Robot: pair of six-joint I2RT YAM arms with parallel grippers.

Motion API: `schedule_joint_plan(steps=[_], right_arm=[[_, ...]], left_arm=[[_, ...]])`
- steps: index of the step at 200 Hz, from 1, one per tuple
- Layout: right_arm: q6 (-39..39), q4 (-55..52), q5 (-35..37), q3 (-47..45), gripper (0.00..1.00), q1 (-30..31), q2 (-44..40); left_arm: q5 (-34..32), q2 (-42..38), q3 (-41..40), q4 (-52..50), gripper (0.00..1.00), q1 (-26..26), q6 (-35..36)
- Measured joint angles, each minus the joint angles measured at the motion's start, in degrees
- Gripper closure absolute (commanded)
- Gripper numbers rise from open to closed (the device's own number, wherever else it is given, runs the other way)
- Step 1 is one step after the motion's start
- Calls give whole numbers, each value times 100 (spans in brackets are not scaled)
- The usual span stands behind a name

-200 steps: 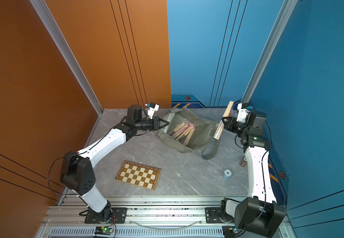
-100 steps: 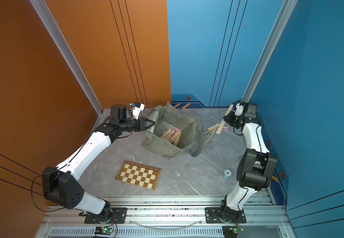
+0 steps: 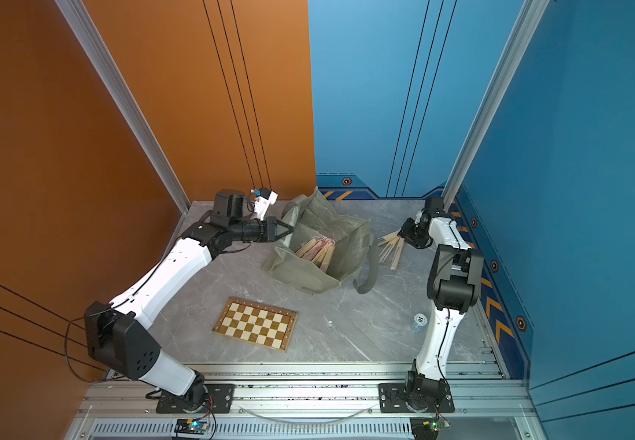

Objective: Take out the folding fans from the tote bags
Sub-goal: Place the folding fan at the center of the board, then pick up the folding fan from the canvas bag.

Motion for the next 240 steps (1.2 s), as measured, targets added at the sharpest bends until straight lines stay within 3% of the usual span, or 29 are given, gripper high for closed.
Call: schedule_joint_plan(steps=[39,93,121,148,201,240], right_arm=[[-203,-323,-168,-153,53,-57,-413],[-330,-433,-1700,-413,51,-271,-2675],[-116,-396,-2524,-326,50,192,-3239],[66,-385,-2846,-234,49,918,-3294],[-195,-293,-2671,-83,52,2142,-3228],[-1180,-278,-1731,-553,52,2844,-3348]], left_arm=[[-59,101,127,-26,100,-13,68],[-199,520,693,-131,100,-13,243],[-214,710,997,-234,100,22,374],[-212,835,1266,-356,100,109,509],[-186,1340,2188,-538,100,181,776],[-168,1530,2413,-562,100,131,855]])
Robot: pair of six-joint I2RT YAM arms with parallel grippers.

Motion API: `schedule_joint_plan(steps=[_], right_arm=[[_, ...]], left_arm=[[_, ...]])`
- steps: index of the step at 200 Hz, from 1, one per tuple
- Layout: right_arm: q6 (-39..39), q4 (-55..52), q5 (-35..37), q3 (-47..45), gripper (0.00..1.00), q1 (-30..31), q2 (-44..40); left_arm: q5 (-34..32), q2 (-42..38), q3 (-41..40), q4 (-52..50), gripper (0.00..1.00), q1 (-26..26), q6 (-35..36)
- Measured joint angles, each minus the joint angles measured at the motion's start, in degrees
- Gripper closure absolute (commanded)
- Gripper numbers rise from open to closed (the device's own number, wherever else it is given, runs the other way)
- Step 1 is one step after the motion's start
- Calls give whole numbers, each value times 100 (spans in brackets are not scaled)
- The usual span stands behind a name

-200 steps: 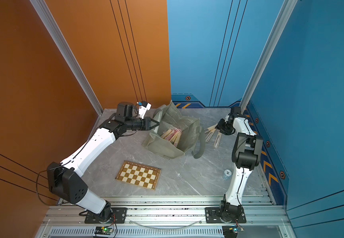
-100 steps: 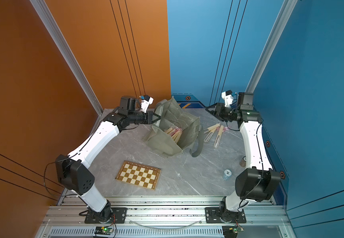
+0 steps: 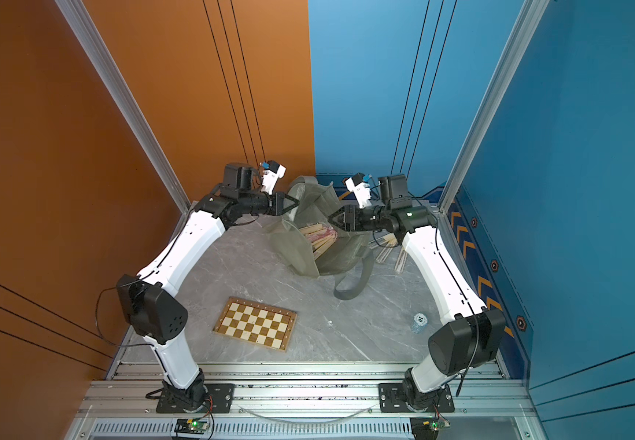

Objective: Take out the folding fans from the tote bags
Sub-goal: Pick up the folding fan from the canvas bag.

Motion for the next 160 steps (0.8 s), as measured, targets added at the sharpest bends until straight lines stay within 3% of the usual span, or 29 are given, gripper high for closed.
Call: schedule_joint_plan(steps=[39,75,160], right_arm=[[-682,-11,1047,-804,52,455,-140],[-841,42,1801,-1335,52,592,-170],[-1058,142,2800,-1462,52,820,299]], left_arm=[[-24,-22,-90,17,100,-96,4],[-164,-304,-553,63,100,-328,-2],[-699,-1134,-1884,739,100,-787,-426]])
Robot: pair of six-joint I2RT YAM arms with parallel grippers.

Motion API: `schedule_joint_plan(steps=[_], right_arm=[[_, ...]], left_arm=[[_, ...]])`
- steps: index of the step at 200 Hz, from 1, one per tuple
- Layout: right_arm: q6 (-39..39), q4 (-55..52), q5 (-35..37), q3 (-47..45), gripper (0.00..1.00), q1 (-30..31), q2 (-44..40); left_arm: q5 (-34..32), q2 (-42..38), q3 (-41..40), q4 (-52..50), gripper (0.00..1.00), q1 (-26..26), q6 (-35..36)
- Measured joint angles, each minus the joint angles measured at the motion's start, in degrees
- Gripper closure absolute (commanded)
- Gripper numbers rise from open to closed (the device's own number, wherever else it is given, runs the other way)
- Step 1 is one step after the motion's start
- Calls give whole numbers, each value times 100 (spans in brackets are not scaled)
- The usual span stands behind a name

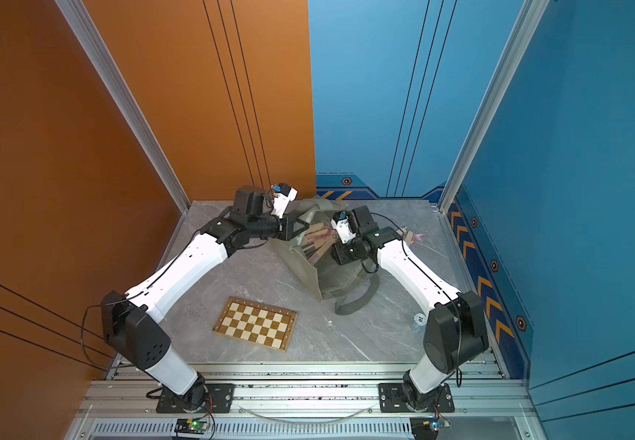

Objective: Take out the folding fans from the tote bags
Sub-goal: Pick up the folding fan from the canvas bag.

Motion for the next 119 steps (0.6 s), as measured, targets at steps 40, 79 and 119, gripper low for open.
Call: schedule_joint_plan(steps=[40,79,119], right_arm=[[-103,127,146,-33,53,44,278],[-212,361,356,-376,53,157,223],[-295,597,404,-1086,53,179,-334]], left_arm=[[-76,-50,-164,243,100,7,-214],[-61,-20,-177,299,100,13,-369],[-42,127,-149,348,100,61,-417]])
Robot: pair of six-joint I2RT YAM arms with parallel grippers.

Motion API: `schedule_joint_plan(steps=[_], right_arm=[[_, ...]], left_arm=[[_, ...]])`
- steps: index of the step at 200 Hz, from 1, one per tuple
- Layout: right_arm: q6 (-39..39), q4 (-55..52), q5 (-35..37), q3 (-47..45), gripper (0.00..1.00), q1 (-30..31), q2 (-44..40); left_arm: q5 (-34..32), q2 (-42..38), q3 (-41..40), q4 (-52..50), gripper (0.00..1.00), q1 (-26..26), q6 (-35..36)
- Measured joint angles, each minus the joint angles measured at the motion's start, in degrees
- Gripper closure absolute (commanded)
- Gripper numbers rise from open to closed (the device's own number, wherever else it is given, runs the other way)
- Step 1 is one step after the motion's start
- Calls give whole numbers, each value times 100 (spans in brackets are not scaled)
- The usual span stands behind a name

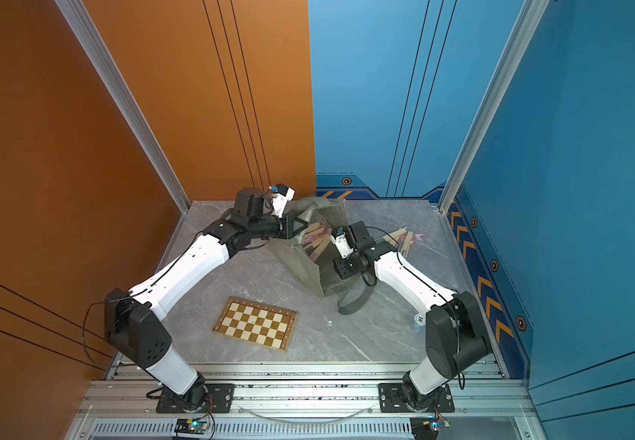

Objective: Take out the folding fans from the tote bags
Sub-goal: Pick up the folding fan from the canvas bag.

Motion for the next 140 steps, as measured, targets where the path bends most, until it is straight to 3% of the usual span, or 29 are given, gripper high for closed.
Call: schedule_joint_plan(steps=[80,116,140], right_arm=[[-170,330,39,131,50,262,173],[-79,48,195,1078,40,284,1191],[387,-138,186,1873,36,238,2015]], left_arm=[[33,7,-4,42,100,31,-66],[31,-131,-155,74,100,31,-66],[13,-240,-313,101,100,31,-66]])
